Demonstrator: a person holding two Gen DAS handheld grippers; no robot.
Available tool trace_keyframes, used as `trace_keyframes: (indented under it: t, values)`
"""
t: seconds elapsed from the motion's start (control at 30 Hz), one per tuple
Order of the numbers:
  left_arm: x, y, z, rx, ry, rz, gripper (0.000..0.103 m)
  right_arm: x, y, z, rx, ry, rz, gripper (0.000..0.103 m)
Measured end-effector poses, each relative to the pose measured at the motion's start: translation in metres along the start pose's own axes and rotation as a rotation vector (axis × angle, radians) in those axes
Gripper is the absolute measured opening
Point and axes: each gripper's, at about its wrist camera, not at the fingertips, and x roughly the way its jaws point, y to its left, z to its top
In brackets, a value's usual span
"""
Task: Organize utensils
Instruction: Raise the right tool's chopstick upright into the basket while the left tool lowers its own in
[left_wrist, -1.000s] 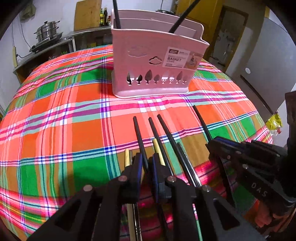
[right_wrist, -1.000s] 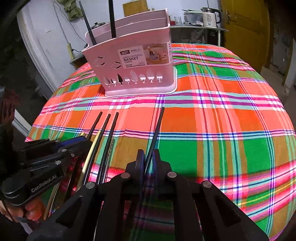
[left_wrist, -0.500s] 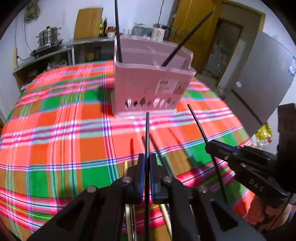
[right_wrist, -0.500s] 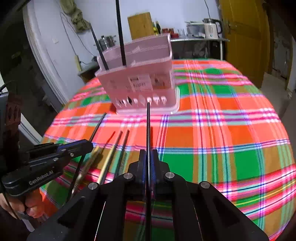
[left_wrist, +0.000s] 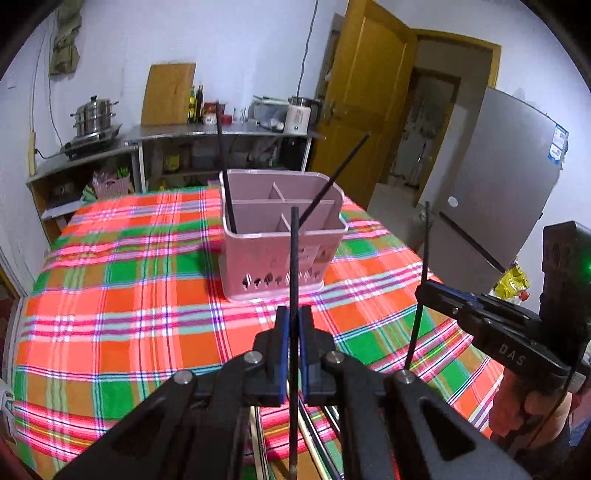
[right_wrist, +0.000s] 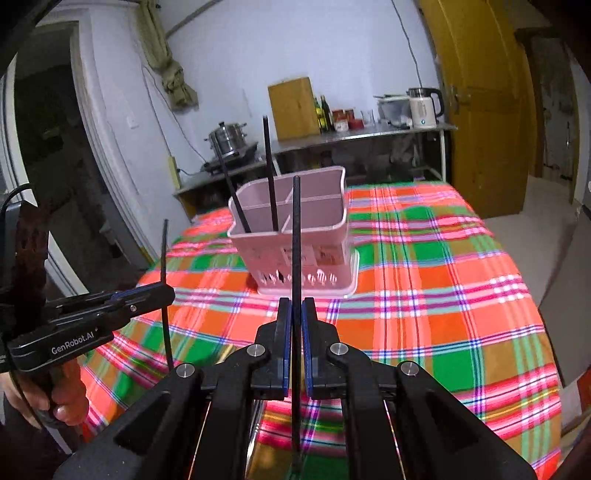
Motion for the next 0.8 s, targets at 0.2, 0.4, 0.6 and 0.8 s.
trace_keyframes:
  t: [0.2,0.4,0.6,0.8]
  values:
    - [-0.017,-0.003,0.010,0.018,-0.041,-0.004,0.005,-0.013,0.003,0.006,-0.013,-0.040,0.010,0.005]
    - [-0.028,-0.006,0.016,0.031,-0.068,-0.003,0.005,-0.021,0.006,0.012,-0.025,-0.065,0.012,0.005]
    - [-0.032,-0.005,0.023,0.038,-0.075,0.004,0.005,-0.026,0.010,0.019,-0.039,-0.083,0.016,0.005]
    - [-0.034,-0.005,0.037,0.043,-0.086,0.006,0.005,-0.025,0.019,0.032,-0.063,-0.112,0.028,0.005]
